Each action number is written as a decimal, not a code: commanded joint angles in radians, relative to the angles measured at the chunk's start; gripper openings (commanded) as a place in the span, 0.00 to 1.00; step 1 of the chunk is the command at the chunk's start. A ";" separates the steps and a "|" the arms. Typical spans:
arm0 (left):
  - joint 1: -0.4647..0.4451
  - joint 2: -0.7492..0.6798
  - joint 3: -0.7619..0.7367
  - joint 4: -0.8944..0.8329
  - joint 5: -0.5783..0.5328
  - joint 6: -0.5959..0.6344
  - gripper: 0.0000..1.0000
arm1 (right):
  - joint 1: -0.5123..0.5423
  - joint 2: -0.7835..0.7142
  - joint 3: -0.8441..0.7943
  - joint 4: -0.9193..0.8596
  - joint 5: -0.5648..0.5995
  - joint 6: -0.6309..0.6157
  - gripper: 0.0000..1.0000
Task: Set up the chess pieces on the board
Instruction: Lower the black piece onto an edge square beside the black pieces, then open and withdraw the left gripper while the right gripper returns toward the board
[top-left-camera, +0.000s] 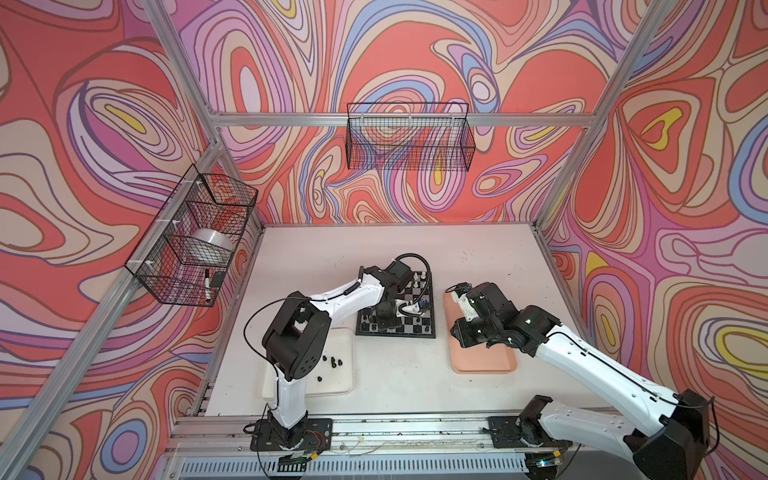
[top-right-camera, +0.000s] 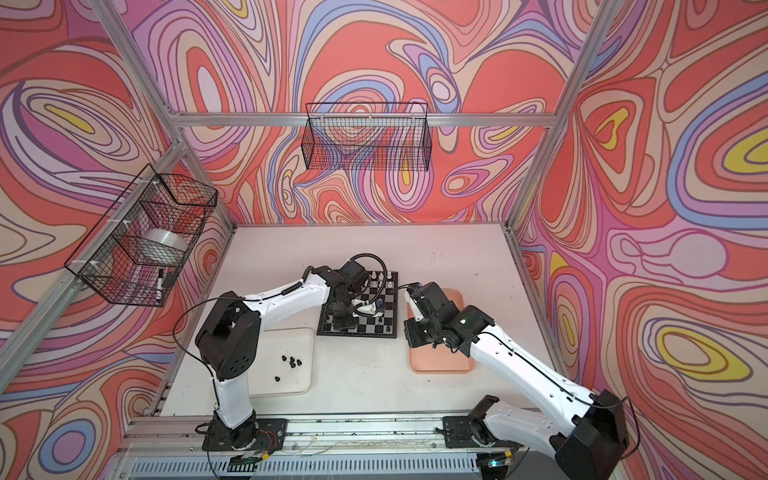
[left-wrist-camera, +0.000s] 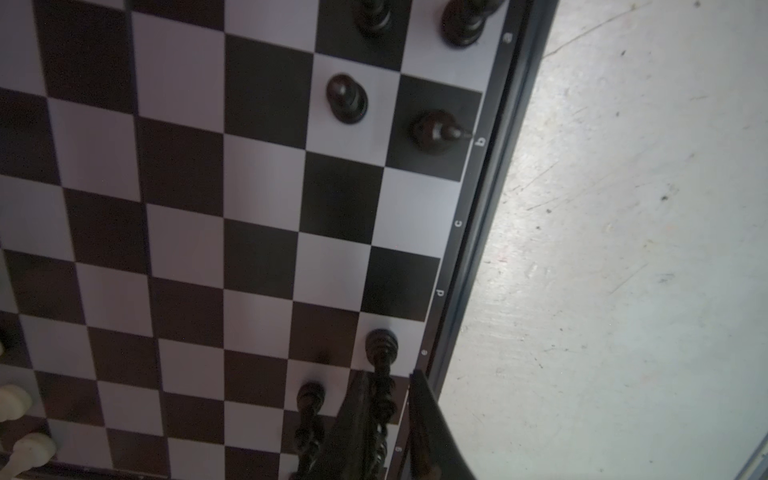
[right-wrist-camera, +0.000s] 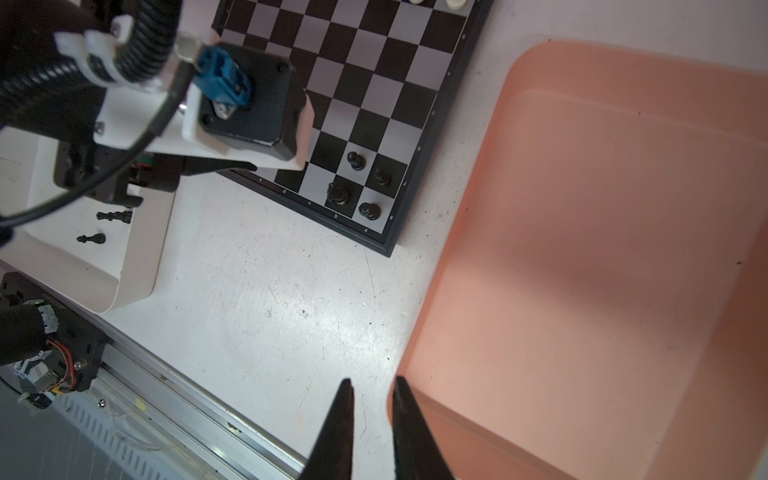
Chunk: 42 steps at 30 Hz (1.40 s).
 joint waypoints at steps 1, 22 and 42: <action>-0.004 -0.004 -0.009 -0.026 -0.003 0.007 0.24 | 0.003 0.003 -0.013 0.010 0.012 -0.009 0.18; 0.002 -0.023 -0.001 -0.027 -0.003 0.002 0.46 | 0.003 0.007 -0.016 0.012 0.016 -0.010 0.19; 0.020 -0.119 0.053 -0.136 0.013 0.002 0.64 | 0.003 -0.059 0.035 0.017 0.013 -0.014 0.19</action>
